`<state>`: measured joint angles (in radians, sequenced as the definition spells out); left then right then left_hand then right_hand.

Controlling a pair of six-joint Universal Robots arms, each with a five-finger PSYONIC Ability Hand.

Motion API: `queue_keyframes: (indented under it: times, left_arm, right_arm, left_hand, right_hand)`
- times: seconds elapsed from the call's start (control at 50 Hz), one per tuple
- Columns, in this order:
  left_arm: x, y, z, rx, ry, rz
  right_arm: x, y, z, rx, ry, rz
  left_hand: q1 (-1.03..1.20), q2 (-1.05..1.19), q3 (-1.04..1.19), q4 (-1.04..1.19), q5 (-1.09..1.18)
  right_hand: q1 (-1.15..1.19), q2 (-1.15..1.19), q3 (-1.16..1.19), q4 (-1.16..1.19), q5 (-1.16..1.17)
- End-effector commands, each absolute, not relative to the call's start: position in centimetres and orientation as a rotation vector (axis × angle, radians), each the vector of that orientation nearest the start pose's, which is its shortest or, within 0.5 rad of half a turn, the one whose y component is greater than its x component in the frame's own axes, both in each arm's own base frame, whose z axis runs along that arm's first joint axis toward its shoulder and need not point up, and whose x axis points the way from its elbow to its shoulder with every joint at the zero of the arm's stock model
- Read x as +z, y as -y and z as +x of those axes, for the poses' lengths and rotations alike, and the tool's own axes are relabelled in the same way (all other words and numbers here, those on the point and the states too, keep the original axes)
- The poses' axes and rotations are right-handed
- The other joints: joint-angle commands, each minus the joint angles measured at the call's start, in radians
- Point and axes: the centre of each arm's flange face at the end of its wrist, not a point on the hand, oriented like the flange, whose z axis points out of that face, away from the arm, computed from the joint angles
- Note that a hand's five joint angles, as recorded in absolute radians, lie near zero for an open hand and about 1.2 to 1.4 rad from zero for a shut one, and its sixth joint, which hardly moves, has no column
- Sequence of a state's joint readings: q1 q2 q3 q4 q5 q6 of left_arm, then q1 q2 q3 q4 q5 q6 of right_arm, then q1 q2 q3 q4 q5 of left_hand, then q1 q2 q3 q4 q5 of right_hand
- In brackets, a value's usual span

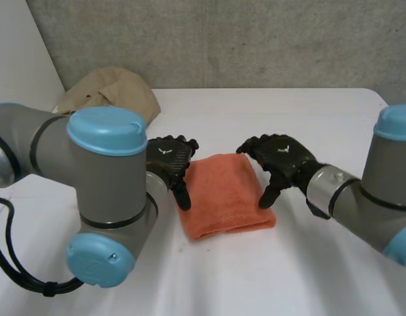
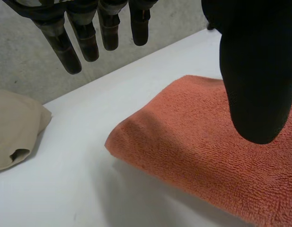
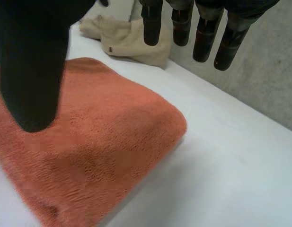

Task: Fold the laundry.

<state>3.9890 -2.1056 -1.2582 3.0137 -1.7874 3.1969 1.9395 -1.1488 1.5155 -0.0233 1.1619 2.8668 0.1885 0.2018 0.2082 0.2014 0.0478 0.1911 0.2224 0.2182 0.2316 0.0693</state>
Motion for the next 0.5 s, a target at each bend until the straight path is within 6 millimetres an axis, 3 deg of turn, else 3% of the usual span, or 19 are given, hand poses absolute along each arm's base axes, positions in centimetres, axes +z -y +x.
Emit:
queue_keyframes:
  times: [0.02,0.16,0.3,0.5]
  left_arm:
    - [20.6,20.9,-32.5,-1.941,-2.613,0.8]
    - [20.0,20.3,-31.9,-1.956,-2.626,0.776]
    - [20.2,20.5,-31.0,-2.0,-2.693,0.626]
    - [19.7,20.9,-30.1,-1.966,-2.705,0.587]
  right_arm:
    - [15.9,21.9,28.9,-1.589,-1.941,-1.233]
    - [13.5,22.0,29.3,-1.553,-1.958,-1.29]
    - [13.0,22.7,29.8,-1.627,-1.911,-1.292]
    - [12.1,23.1,30.0,-1.689,-1.868,-1.352]
  left_hand:
    - [0.002,-0.012,-0.018,-0.011,-0.032]
    - [0.004,-0.009,-0.015,-0.008,-0.029]
    - [0.007,-0.006,-0.012,-0.006,-0.026]
    - [0.004,-0.009,-0.015,-0.008,-0.029]
  right_hand:
    - [0.14,0.109,0.113,0.1,0.088]
    - [0.223,0.191,0.196,0.182,0.17]
    - [0.34,0.309,0.313,0.299,0.287]
    - [0.44,0.409,0.413,0.399,0.387]
